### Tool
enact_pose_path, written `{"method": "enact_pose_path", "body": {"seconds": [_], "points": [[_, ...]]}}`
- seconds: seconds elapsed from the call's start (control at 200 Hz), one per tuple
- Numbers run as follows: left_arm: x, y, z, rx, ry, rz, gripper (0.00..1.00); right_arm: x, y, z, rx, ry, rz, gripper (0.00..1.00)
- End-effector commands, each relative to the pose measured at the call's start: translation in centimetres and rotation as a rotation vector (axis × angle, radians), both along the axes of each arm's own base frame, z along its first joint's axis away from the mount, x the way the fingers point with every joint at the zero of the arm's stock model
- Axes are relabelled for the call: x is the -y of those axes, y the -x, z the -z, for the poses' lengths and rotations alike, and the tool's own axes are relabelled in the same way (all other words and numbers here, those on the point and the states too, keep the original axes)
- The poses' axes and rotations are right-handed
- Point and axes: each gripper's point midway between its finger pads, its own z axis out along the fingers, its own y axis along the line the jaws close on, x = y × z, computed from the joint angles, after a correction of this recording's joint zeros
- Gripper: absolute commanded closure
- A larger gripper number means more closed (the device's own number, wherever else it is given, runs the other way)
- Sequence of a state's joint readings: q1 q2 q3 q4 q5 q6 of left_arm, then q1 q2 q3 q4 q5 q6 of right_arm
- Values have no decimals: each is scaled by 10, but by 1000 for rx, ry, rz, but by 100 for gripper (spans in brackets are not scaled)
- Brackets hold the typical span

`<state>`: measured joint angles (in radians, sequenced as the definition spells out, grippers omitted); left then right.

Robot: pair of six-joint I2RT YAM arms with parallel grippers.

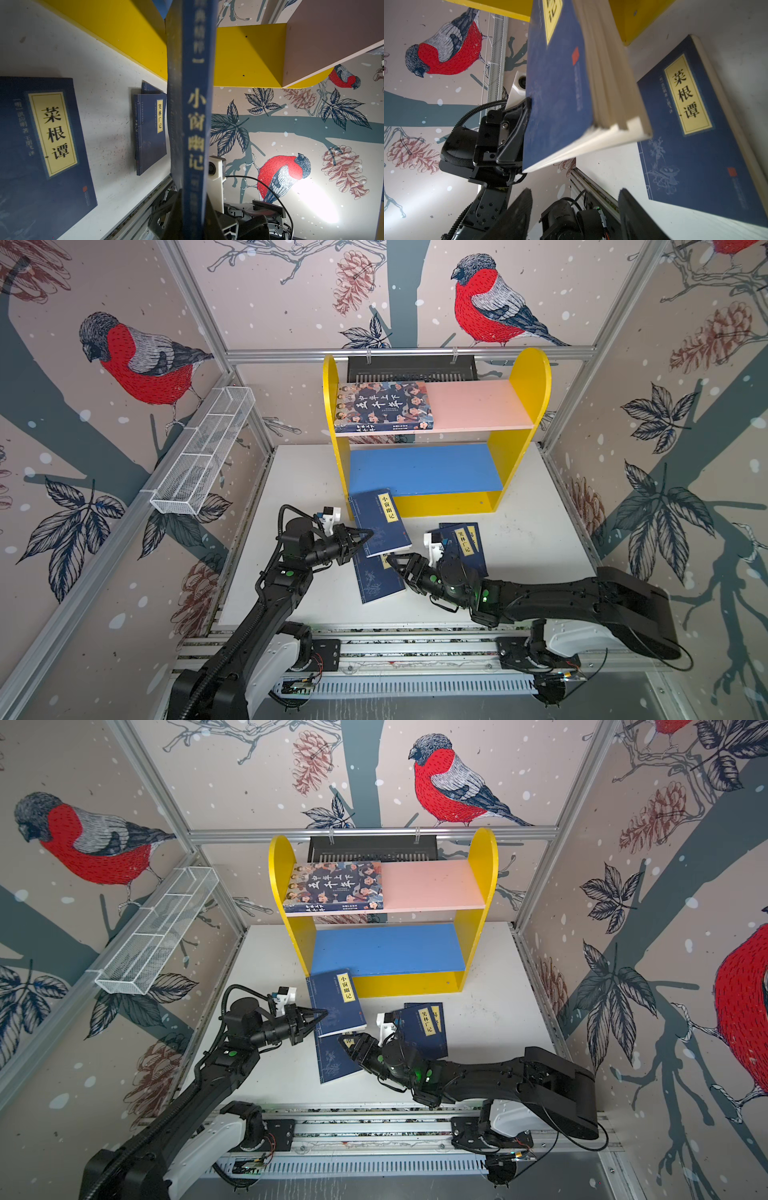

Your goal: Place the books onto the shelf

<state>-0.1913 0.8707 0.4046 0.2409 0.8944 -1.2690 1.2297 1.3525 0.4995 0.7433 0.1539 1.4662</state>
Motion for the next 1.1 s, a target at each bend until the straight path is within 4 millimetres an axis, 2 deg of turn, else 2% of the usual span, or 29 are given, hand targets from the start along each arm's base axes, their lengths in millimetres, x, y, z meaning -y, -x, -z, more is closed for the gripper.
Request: {"method": "enact_pose_path", "body": {"seconds": [0.0, 0.12, 0.25, 0.38, 0.635, 0.755, 0.851, 0.951, 1.071, 1.096], "points": [[2, 2, -14, 55, 27, 24, 100, -3, -11, -26, 35, -90, 33, 33], [4, 6, -21, 100, 31, 48, 100, 8, -17, -34, 59, -173, 86, 33], [5, 6, -23, 97, 46, 53, 100, 5, -23, -35, 60, -173, 98, 33], [9, 9, -37, 145, 73, 87, 100, 8, -26, -42, 76, -234, 119, 33], [11, 10, -36, 134, 84, 97, 100, 1, -32, -45, 81, -272, 112, 34], [11, 11, -32, 125, 77, 96, 100, 1, -35, -44, 80, -280, 121, 38], [9, 12, -27, 116, 63, 81, 100, 1, -37, -45, 86, -287, 124, 47], [8, 13, -20, 101, 53, 74, 100, -1, -38, -44, 92, -275, 121, 69], [7, 15, -16, 94, 44, 75, 100, -5, -39, -43, 101, -271, 104, 88], [7, 15, -16, 93, 43, 75, 97, -5, -39, -44, 104, -270, 100, 90]]}}
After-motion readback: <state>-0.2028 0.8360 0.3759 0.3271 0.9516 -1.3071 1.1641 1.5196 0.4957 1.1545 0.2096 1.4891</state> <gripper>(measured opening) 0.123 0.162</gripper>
